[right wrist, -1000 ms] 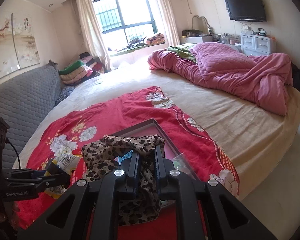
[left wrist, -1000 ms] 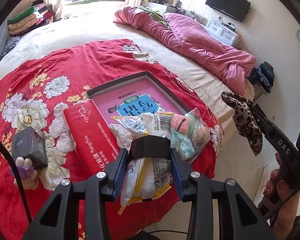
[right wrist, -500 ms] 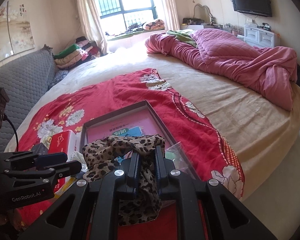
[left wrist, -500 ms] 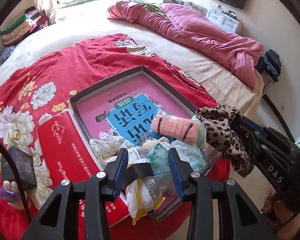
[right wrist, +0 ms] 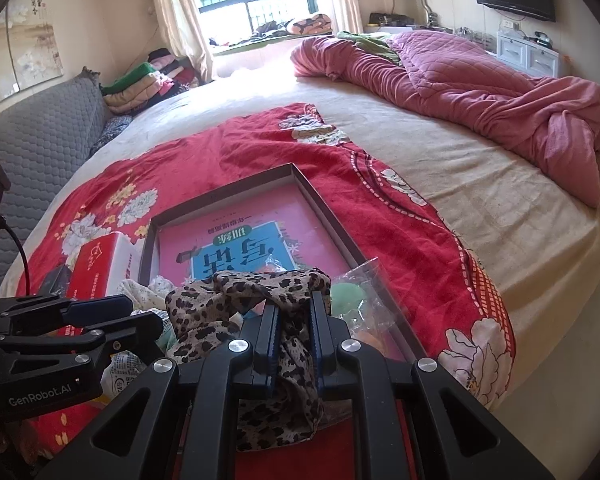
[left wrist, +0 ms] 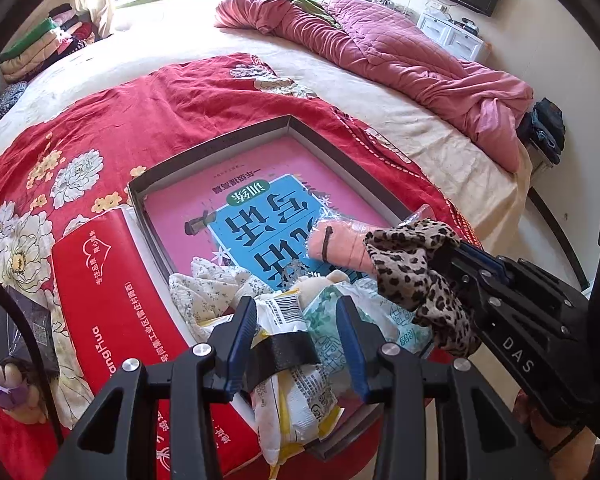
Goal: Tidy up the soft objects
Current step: 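Lower the snack bag into the tray and open the left tool while the right tool drops the leopard-print cloth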
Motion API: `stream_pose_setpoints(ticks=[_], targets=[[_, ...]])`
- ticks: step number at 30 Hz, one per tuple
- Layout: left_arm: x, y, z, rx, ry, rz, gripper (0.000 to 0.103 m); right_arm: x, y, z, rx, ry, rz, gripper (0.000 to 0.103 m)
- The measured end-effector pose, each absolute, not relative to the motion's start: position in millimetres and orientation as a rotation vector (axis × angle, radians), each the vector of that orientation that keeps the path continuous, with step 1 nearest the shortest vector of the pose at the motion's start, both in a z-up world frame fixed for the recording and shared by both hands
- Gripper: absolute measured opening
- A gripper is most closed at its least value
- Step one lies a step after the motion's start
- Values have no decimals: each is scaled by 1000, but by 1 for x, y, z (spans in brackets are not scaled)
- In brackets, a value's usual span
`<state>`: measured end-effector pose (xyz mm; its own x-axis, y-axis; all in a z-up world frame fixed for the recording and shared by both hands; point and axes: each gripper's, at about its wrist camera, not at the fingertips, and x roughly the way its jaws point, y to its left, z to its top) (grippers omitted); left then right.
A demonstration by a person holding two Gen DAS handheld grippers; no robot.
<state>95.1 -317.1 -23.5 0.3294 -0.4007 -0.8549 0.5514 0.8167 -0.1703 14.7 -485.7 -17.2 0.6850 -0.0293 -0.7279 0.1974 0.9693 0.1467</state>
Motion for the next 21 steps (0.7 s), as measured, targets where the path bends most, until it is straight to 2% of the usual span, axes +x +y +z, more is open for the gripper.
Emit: stream_pose_setpoints(ticks=[8, 12, 15, 21], targets=[[98, -317, -28, 161, 1071, -616, 42, 28, -479, -32, 196, 841, -148, 17], [99, -316, -29, 162, 1071, -614, 42, 31, -476, -35, 185, 844, -145, 22], [100, -316, -30, 160, 1072, -611, 42, 31, -474, -35, 183, 840, -141, 31], [99, -316, -31, 169, 1071, -609, 43, 30, -473, -33, 174, 836, -143, 33]])
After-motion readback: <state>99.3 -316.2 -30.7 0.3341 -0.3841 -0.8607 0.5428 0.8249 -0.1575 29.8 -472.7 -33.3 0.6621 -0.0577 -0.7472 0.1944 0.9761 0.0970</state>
